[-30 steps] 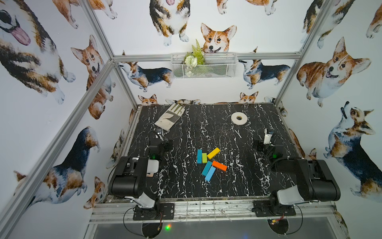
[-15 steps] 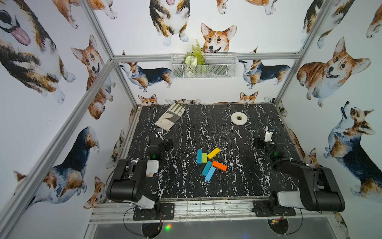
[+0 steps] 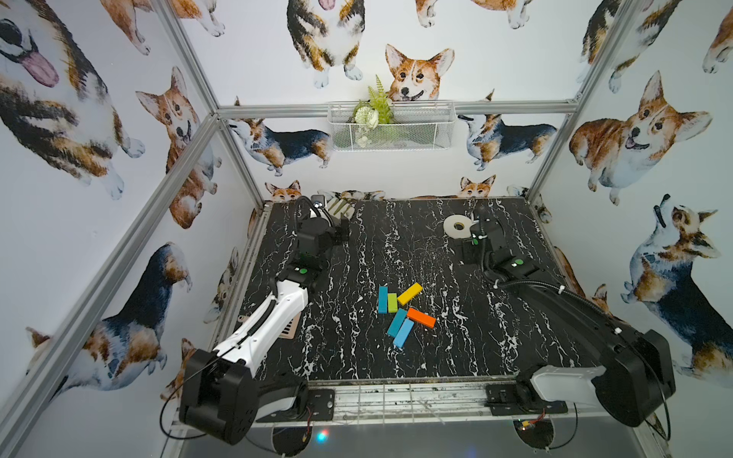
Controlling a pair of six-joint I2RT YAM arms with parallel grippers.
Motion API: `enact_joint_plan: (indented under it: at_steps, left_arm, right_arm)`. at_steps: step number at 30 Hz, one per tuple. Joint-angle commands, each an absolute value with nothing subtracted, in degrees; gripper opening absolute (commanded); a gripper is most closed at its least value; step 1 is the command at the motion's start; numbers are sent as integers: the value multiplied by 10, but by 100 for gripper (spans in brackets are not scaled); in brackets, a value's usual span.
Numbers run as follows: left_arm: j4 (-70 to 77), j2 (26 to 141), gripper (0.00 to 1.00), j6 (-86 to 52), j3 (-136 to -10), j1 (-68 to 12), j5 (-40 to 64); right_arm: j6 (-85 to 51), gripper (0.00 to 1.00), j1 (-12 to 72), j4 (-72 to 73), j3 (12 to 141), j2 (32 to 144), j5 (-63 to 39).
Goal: Assemble a giraffe with building blocks
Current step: Pick up the building block from the center of the board.
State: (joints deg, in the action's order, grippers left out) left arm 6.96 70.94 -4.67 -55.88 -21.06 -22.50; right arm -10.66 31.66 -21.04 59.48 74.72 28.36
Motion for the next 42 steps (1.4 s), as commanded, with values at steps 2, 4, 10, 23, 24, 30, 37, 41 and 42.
enact_joint_plan:
  at_steps: [2, 4, 10, 23, 24, 30, 37, 41, 42]
  left_arm:
    - [-88, 654, 100, -117, -573, -219, -164]
    - [-107, 629, 100, -115, -568, -219, -140]
    - [-169, 575, 100, -120, -548, -219, -77]
    - [-210, 562, 100, -137, -527, -217, -77]
    - [-209, 562, 100, -138, -526, -217, -77]
    - [-206, 560, 100, -143, -522, -216, -73]
    - [-205, 547, 100, -142, -516, -216, -77]
    - [-203, 545, 100, -141, -516, -216, -77]
    - [-203, 545, 100, -141, -516, -216, -77]
  right_arm:
    - [-168, 100, 356, -332, 620, 767, 156]
    - [-184, 100, 360, -327, 627, 778, 77]
    - [-136, 100, 382, -389, 705, 887, -99]
    - [135, 98, 534, -484, 832, 1112, 20]
    - [148, 98, 541, -483, 836, 1127, 30]
    - [185, 97, 544, -441, 847, 1160, 33]
    - [199, 97, 544, -440, 901, 1205, 33]
    - [199, 97, 544, -440, 916, 1219, 30]
    - [200, 97, 544, -441, 919, 1222, 30]
